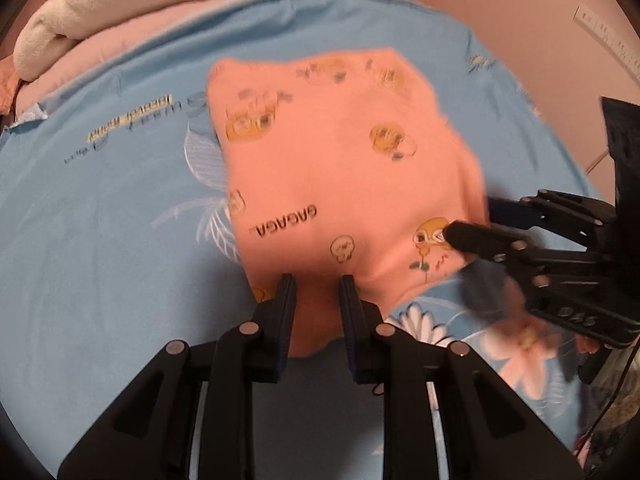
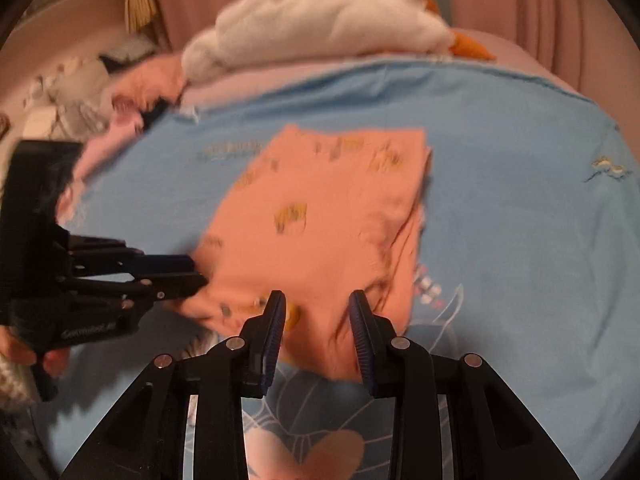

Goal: Fold small clothes

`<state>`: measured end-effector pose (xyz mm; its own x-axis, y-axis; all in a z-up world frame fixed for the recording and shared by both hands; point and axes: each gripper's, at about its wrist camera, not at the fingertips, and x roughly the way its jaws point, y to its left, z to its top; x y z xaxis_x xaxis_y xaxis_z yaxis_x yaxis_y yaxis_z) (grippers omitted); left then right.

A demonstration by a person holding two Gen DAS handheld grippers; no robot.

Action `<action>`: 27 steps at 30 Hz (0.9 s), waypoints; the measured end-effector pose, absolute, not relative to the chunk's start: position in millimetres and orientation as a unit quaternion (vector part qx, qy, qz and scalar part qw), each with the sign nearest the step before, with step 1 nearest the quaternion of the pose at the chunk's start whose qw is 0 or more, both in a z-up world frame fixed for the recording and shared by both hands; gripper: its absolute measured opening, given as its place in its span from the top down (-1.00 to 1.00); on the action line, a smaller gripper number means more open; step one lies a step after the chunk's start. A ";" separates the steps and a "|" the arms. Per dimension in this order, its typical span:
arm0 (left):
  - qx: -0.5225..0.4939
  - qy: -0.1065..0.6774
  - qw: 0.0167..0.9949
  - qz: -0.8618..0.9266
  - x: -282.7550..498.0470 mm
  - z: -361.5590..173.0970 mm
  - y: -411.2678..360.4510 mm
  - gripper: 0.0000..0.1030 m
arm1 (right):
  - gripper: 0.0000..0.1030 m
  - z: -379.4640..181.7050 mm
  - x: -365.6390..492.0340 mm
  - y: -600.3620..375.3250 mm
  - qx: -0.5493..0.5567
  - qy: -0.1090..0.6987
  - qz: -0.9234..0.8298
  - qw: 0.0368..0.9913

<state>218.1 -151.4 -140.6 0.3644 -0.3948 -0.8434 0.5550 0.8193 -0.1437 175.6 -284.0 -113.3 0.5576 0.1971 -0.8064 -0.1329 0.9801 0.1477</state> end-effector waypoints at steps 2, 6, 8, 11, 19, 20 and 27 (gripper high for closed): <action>0.072 0.483 0.822 -0.294 218.5 -139.3 -147.3 0.57 | 0.36 -122.4 175.9 -283.0 0.045 0.460 0.095 0.882; 0.014 0.491 0.813 -0.311 229.5 -130.4 -124.0 -0.11 | 0.32 -105.2 168.2 -302.0 0.096 0.451 0.118 0.880; -0.028 0.487 0.819 -0.303 238.3 -127.0 -104.5 -0.44 | 0.10 -100.6 163.5 -323.4 0.144 0.437 0.127 0.878; -0.092 0.504 0.805 -0.299 258.6 -132.6 -87.4 -0.43 | -0.19 -104.7 172.8 -350.2 0.233 0.427 0.120 0.866; -0.224 0.530 0.749 -0.329 305.8 -149.3 -90.5 -0.43 | -0.24 -137.6 207.2 -389.8 0.381 0.433 0.146 0.803; -0.228 0.530 0.747 -0.332 304.8 -147.9 -94.1 -0.42 | -0.24 -140.6 214.3 -387.2 0.388 0.435 0.155 0.798; -0.235 0.529 0.737 -0.350 319.9 -149.3 -116.8 -0.42 | -0.24 -143.8 232.5 -375.1 0.406 0.442 0.187 0.778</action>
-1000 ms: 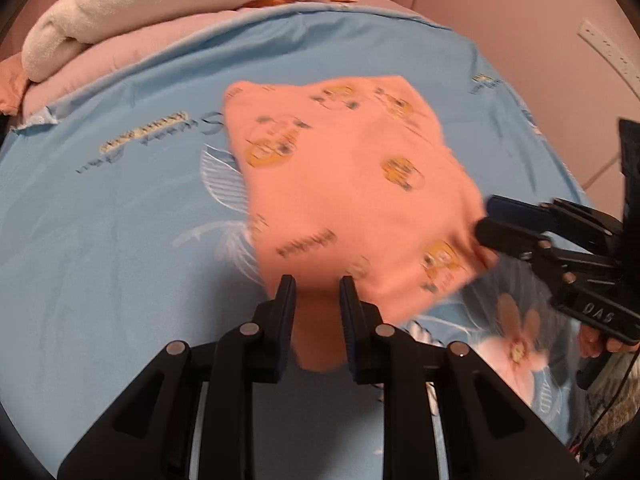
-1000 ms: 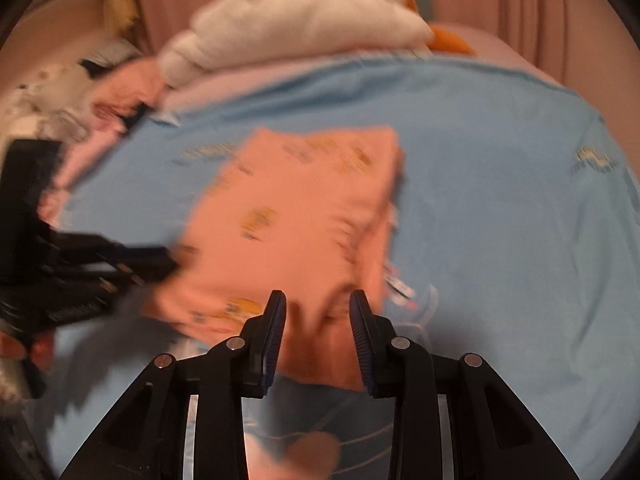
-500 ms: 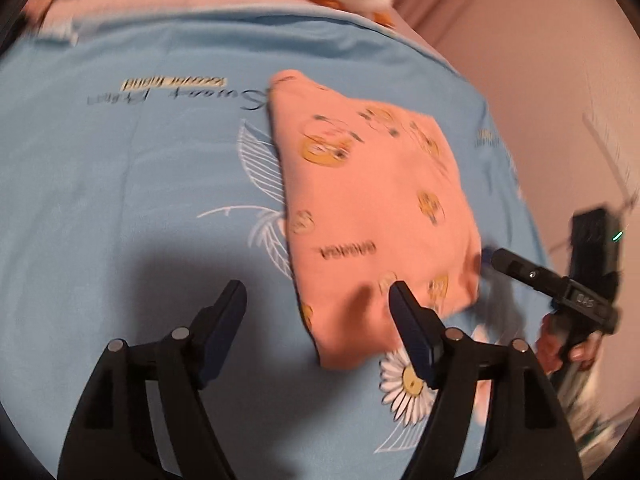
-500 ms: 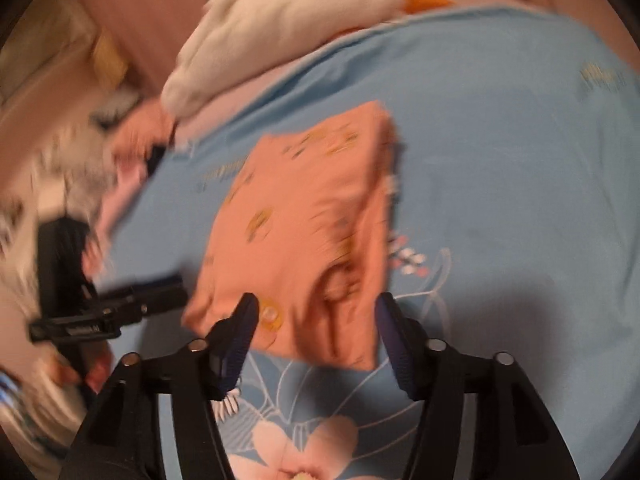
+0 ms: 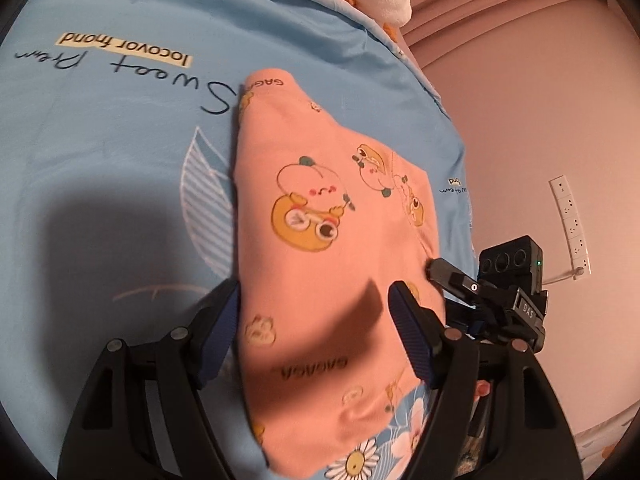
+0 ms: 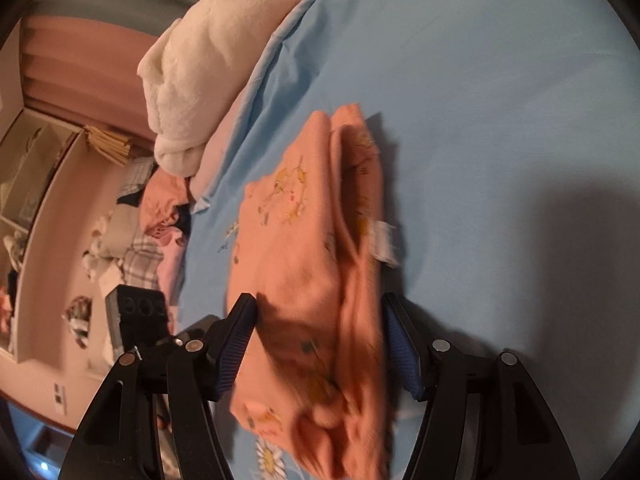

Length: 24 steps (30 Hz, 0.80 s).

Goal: Fold small clothes

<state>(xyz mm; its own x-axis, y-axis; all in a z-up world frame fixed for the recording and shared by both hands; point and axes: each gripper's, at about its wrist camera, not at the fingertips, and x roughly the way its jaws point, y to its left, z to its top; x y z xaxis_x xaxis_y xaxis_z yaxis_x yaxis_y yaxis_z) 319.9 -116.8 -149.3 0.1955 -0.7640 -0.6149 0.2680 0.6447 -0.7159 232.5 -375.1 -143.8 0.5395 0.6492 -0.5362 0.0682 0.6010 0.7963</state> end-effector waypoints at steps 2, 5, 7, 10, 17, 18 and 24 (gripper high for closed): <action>-0.236 0.528 0.736 -0.351 322.0 -151.1 -114.8 -0.42 | -0.24 -144.1 238.3 -373.2 0.399 0.444 0.189 0.780; -0.236 0.528 0.737 -0.349 324.8 -152.0 -116.4 -0.42 | -0.24 -144.6 243.6 -367.9 0.385 0.446 0.189 0.786; -0.230 0.526 0.741 -0.348 322.2 -151.4 -115.5 -0.42 | -0.24 -144.0 245.6 -365.5 0.378 0.446 0.189 0.789; -0.220 0.524 0.747 -0.345 322.4 -151.6 -119.0 -0.40 | -0.23 -145.1 245.2 -367.4 0.381 0.445 0.191 0.788; -0.185 0.524 0.761 -0.334 318.4 -150.7 -124.3 -0.33 | -0.18 -145.9 244.5 -370.0 0.380 0.444 0.191 0.788; -0.177 0.523 0.765 -0.333 316.9 -150.1 -125.6 -0.32 | -0.17 -145.4 245.4 -369.6 0.379 0.444 0.190 0.789; -0.161 0.523 0.771 -0.326 316.5 -151.1 -127.6 -0.28 | -0.12 -146.1 244.4 -370.5 0.376 0.442 0.190 0.792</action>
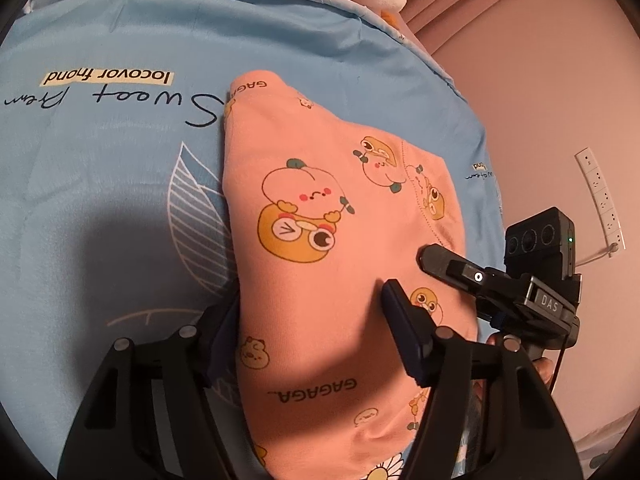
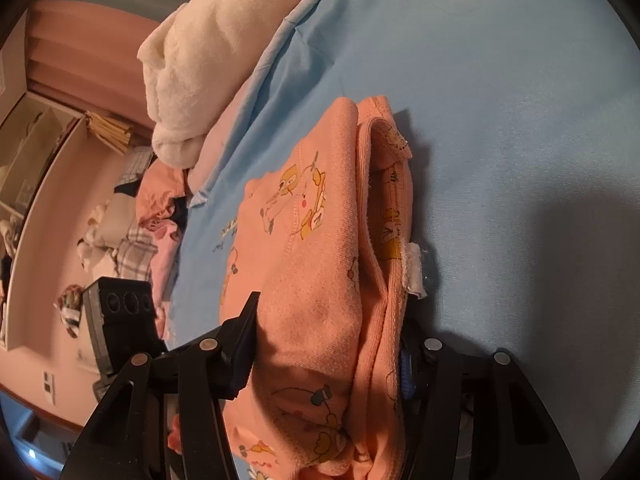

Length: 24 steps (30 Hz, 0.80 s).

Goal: Fold small clothes

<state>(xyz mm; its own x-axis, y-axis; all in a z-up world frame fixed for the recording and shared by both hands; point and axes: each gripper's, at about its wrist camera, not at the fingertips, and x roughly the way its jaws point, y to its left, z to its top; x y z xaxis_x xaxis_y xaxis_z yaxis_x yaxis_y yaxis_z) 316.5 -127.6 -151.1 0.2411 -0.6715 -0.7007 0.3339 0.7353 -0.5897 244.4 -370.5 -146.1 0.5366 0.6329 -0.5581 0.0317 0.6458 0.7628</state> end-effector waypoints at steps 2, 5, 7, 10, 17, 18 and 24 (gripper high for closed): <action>-0.156 0.521 0.773 -0.325 316.8 -150.8 -129.2 -0.28 | -0.12 -145.0 244.6 -369.9 0.373 0.441 0.189 0.794; -0.148 0.519 0.777 -0.324 316.4 -150.8 -130.7 -0.27 | -0.12 -144.9 243.8 -370.5 0.370 0.439 0.188 0.797; -0.144 0.519 0.778 -0.322 316.4 -150.6 -131.7 -0.26 | -0.11 -144.1 244.2 -369.4 0.369 0.439 0.188 0.797; -0.136 0.519 0.781 -0.319 316.3 -150.0 -133.1 -0.26 | -0.10 -144.0 244.3 -369.3 0.367 0.439 0.188 0.798; -0.121 0.520 0.786 -0.313 316.9 -149.3 -137.3 -0.23 | -0.09 -144.1 243.8 -369.0 0.365 0.436 0.188 0.801; -0.120 0.520 0.786 -0.312 317.1 -149.2 -137.7 -0.22 | -0.09 -144.0 243.7 -369.0 0.365 0.436 0.188 0.801; -0.105 0.517 0.792 -0.308 317.9 -148.4 -142.3 -0.20 | -0.06 -144.4 242.9 -369.1 0.361 0.430 0.190 0.806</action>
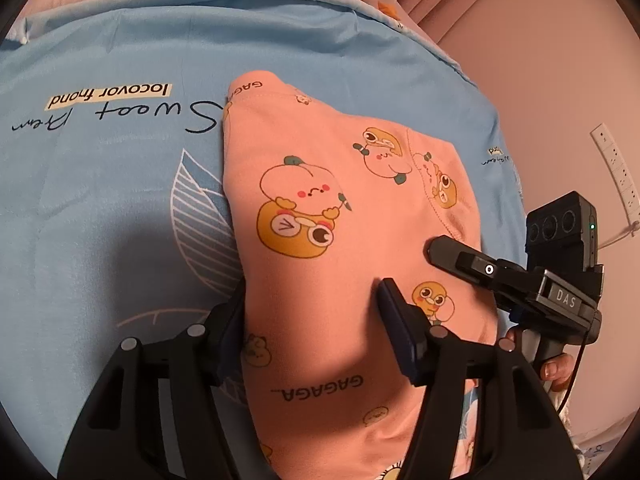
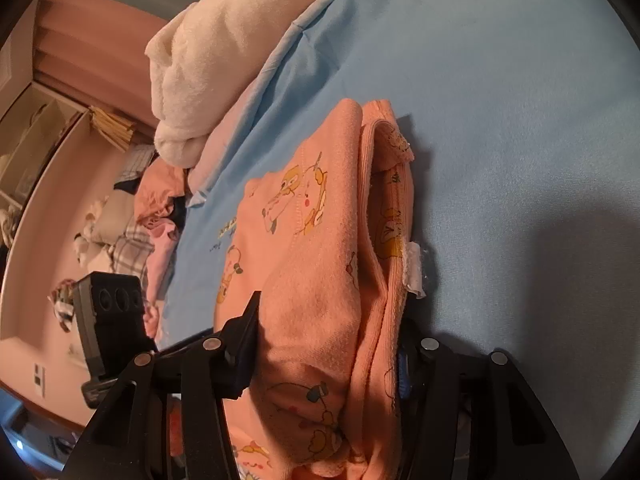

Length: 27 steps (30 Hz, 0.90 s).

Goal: Fold small clothes

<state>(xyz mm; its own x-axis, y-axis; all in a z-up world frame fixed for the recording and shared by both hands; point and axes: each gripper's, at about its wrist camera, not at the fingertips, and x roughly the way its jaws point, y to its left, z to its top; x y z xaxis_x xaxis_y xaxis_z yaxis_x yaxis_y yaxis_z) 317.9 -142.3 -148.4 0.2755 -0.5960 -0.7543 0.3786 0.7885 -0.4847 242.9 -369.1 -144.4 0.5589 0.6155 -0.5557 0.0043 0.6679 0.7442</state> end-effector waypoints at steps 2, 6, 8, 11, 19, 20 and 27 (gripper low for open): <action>-0.100 0.516 0.793 -0.307 317.7 -148.4 -143.6 -0.20 | -0.05 -144.0 242.7 -368.7 0.358 0.429 0.190 0.807; -0.098 0.515 0.794 -0.306 318.4 -148.9 -143.3 -0.17 | -0.01 -143.6 243.3 -368.3 0.355 0.427 0.190 0.810; -0.094 0.514 0.796 -0.306 317.5 -148.4 -143.5 -0.16 | 0.00 -143.7 242.7 -368.0 0.354 0.427 0.189 0.810; -0.087 0.513 0.799 -0.302 316.2 -147.8 -144.7 -0.14 | 0.03 -142.8 243.8 -367.7 0.348 0.425 0.189 0.814; -0.073 0.507 0.808 -0.291 313.4 -146.8 -148.3 -0.08 | 0.19 -140.5 246.3 -365.8 0.329 0.423 0.184 0.824; -0.072 0.506 0.809 -0.289 313.0 -146.5 -148.5 -0.07 | 0.20 -140.1 246.3 -364.9 0.325 0.423 0.182 0.826; -0.069 0.503 0.816 -0.278 310.5 -146.5 -150.2 0.04 | 0.27 -135.3 246.7 -356.9 0.296 0.422 0.164 0.841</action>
<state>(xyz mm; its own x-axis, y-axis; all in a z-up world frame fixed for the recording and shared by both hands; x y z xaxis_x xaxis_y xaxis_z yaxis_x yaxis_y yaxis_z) 310.5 -150.2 -146.5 0.3398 -0.5223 -0.7821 0.3831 0.8364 -0.3921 246.7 -356.9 -135.3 0.5907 0.5253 -0.6125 -0.0256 0.7709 0.6364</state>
